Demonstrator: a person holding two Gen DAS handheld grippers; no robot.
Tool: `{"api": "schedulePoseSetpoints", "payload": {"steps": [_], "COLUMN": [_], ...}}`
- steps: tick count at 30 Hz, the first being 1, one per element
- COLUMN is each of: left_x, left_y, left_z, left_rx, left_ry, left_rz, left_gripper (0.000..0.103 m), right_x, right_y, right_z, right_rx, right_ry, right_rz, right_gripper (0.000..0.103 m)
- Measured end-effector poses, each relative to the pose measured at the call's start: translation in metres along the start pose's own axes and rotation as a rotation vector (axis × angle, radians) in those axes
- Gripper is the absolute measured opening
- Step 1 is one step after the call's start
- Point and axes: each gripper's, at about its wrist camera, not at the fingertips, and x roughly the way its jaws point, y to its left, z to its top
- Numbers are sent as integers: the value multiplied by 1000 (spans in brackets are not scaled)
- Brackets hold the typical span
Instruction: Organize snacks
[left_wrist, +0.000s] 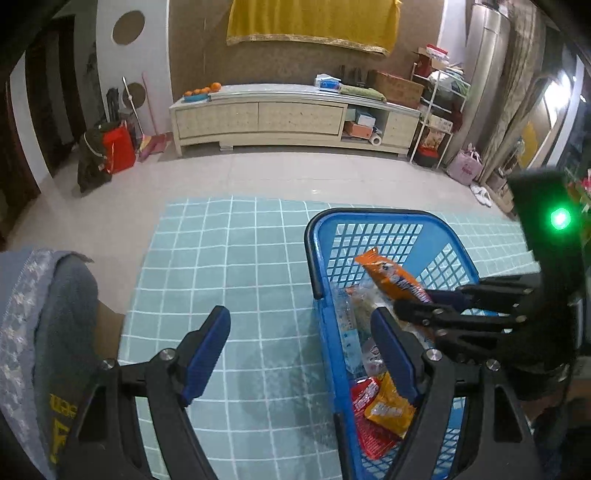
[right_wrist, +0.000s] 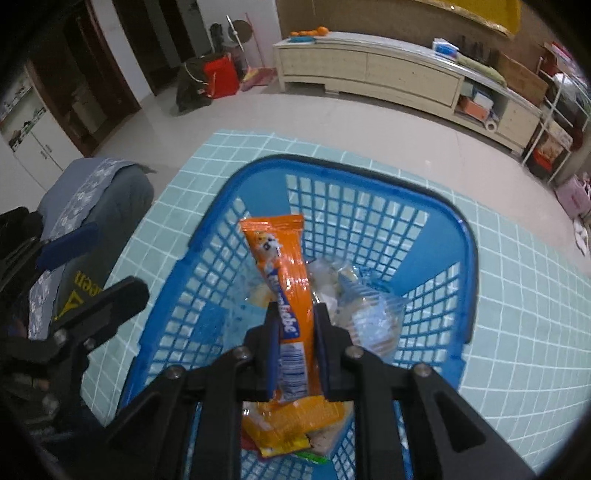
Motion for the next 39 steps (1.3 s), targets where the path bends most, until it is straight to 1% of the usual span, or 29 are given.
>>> {"api": "schedulePoseSetpoints", "payload": {"steps": [2, 4, 6, 7, 9, 11, 12, 16, 20, 23, 26, 29, 32, 35, 38, 39], "left_x": [3, 1, -3, -5, -7, -12, -13, -26, -41, -59, -75, -92, -106, -121, -134, -139], "left_y": [0, -2, -4, -6, -8, -13, -14, -22, -35, -46, -57, -73, -87, -97, -104, -107], "left_z": [-1, -2, -4, -4, -5, -8, -9, -20, -31, -41, -55, -69, -80, -86, -94, -97], "left_rx": [2, 20, 39, 42, 48, 51, 50, 44, 47, 57, 40, 24, 27, 3, -16, -18], "left_ry": [2, -10, -26, -29, -34, -48, -52, -83, -113, -154, -175, -212, -246, -266, -292, -302], "left_rz": [15, 28, 39, 37, 38, 48, 45, 2, 1, 10, -22, -28, -15, -42, -55, -56], "left_gripper": [77, 77, 77, 77, 77, 77, 77, 77, 77, 77, 77, 77, 77, 77, 77, 81], "right_x": [6, 8, 7, 4, 1, -8, -14, -37, -63, -87, -109, -129, -146, -163, -175, -178], "right_y": [-5, -9, -11, -12, -14, -18, -21, -27, -41, -46, -54, -59, -57, -54, -55, -56], "right_z": [3, 3, 3, 2, 2, -1, -3, -15, -33, -54, -72, -92, -110, -128, -142, -146], "right_rx": [22, 38, 34, 36, 47, 65, 70, 80, 111, 99, 110, 119, 88, 56, 63, 66], "right_ry": [10, 19, 14, 7, 0, -23, -34, -89, -134, -188, -234, -277, -314, -346, -371, -378], "right_rz": [-7, 25, 33, 32, 51, 67, 82, 92, 95, 63, 45, 45, 5, -41, -65, -65], "right_gripper": [21, 23, 31, 37, 43, 59, 62, 63, 63, 63, 63, 63, 63, 63, 64, 65]}}
